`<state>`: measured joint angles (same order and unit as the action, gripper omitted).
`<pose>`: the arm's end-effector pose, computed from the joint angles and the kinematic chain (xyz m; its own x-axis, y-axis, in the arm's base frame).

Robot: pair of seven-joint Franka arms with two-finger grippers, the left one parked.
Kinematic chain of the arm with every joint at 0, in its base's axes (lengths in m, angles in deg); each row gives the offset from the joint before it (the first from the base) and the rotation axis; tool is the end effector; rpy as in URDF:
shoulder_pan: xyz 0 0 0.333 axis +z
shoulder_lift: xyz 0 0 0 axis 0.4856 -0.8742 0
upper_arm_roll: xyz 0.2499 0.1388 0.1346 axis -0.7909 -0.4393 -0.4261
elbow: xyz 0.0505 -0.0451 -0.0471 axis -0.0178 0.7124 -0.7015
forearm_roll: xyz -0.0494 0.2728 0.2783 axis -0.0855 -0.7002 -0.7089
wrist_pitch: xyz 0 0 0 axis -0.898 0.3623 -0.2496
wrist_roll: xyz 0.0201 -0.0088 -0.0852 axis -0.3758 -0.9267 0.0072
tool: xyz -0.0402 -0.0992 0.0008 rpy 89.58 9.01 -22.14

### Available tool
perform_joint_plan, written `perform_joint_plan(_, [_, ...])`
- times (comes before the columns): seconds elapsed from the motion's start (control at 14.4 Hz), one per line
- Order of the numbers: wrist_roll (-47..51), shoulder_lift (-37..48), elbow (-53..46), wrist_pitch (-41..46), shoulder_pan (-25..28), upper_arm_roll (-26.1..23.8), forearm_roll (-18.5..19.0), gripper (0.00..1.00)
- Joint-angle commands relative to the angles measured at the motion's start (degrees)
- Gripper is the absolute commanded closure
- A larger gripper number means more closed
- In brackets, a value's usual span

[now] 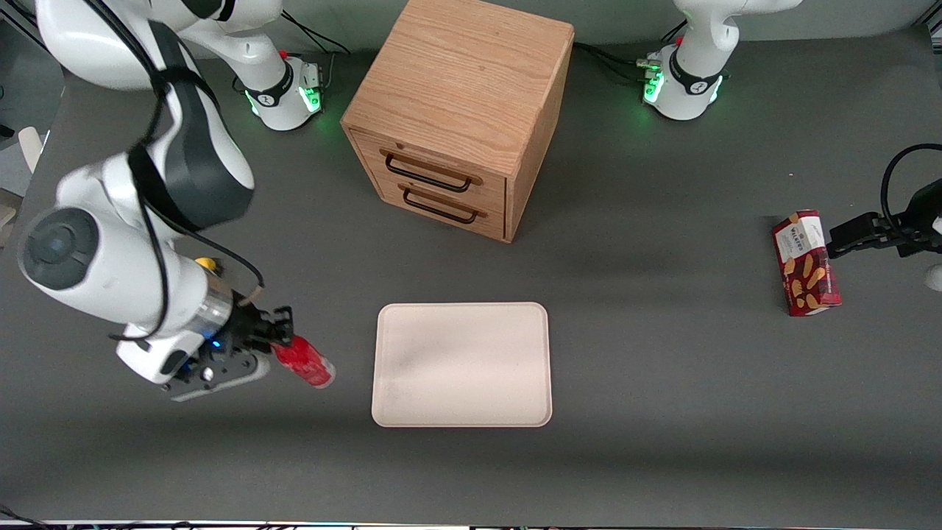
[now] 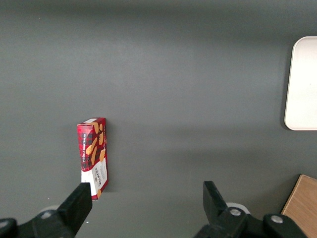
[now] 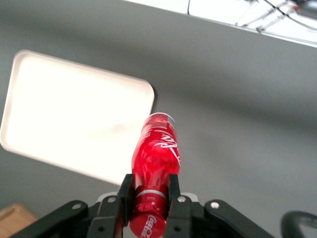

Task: Place coke bottle on tray
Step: 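Lift the bottle and carry it toward the white tray's edge, then lower the bottle onto the tray corner and open the right gripper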

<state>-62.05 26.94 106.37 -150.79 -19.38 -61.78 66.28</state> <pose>0.7171 0.2154 0.4770 0.9649 0.2355 0.1163 0.2449 -0.9667 -0.0743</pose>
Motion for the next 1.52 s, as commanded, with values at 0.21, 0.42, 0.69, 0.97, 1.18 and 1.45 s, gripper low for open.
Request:
perform_joint_plan(0.21, [6.2,-10.2,-4.5,-11.4,3.2,-2.5,1.9,1.0])
perform_joint_plan(0.42, [6.9,-12.0,-4.4,-12.4,3.9,-2.8,3.5,1.0])
perform_joint_plan(0.69, [9.0,-13.8,-4.3,-12.4,4.3,-2.8,3.6,1.0])
perform_joint_plan(0.97, [9.9,-15.1,-4.0,-13.2,4.2,-2.8,3.4,1.0])
perform_joint_plan(1.18, [10.5,-15.5,-4.1,-13.2,4.2,-2.8,3.4,1.0])
perform_joint_plan(1.45, [10.5,-15.5,-3.8,-13.3,4.0,-2.8,3.3,0.01])
